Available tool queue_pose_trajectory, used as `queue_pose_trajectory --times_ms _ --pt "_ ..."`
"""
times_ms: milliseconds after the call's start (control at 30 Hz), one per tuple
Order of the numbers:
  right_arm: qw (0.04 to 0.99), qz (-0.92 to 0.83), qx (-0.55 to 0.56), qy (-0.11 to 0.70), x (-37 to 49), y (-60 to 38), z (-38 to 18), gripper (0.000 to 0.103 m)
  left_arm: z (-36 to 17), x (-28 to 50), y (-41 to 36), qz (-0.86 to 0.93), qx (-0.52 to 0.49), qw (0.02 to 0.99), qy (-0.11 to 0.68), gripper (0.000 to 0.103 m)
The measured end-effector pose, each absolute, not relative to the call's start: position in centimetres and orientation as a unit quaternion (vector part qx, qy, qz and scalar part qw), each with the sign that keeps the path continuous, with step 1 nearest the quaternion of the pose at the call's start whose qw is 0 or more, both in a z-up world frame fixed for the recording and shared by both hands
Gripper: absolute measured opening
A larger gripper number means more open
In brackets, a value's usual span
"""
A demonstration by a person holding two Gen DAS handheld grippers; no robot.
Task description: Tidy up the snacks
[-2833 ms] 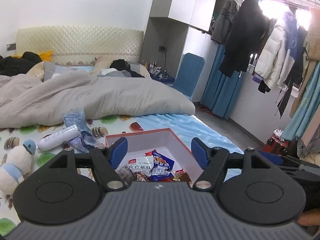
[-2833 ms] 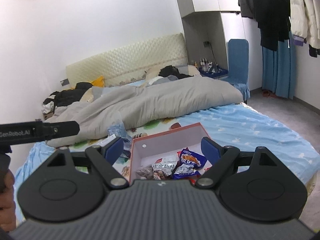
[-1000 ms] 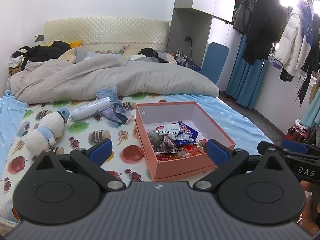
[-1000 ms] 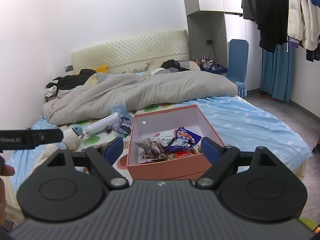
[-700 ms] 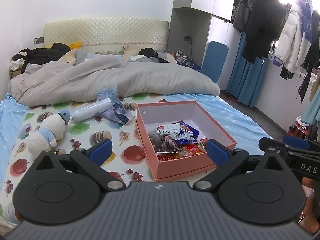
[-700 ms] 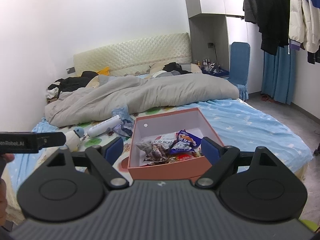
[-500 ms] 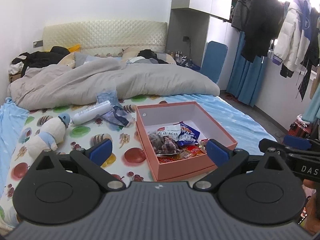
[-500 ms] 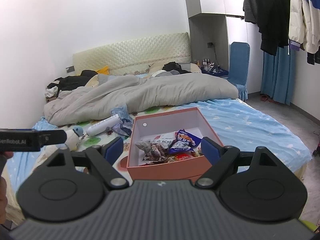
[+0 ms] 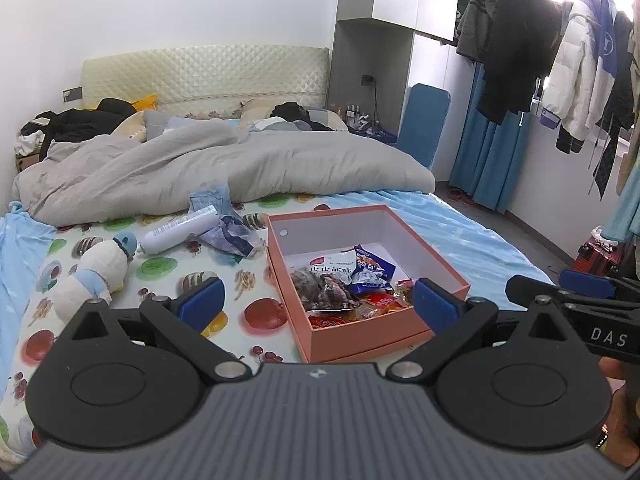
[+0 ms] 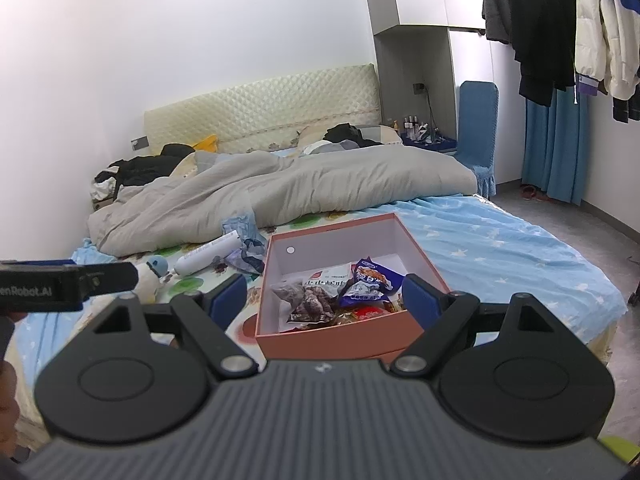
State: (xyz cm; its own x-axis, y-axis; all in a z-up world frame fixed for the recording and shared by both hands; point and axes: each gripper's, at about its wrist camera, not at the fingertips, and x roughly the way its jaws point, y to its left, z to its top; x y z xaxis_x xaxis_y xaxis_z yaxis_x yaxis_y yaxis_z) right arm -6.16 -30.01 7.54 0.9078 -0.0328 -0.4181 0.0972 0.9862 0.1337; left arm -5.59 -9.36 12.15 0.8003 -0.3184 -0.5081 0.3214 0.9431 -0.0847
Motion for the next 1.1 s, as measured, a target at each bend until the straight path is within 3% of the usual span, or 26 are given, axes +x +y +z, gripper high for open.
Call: queue_pose_trajectory --times_ms 433,500,1100 --pt "0.973 -0.036 0.072 0.217 -5.89 -29.93 7.54 0.086 11.90 -5.81 -9.12 -0.170 -0.007 0.948 0.268 0.102" --pt "0.972 -0.039 0.071 0.219 -5.69 -30.00 7.45 0.103 11.89 -5.83 -8.95 -0.168 -0.008 0.949 0.267 0.102" --pt "0.973 -0.040 0.085 0.210 -5.37 -30.04 6.78 0.103 12.22 -6.01 -9.09 -0.169 -0.006 0.949 0.266 0.102"
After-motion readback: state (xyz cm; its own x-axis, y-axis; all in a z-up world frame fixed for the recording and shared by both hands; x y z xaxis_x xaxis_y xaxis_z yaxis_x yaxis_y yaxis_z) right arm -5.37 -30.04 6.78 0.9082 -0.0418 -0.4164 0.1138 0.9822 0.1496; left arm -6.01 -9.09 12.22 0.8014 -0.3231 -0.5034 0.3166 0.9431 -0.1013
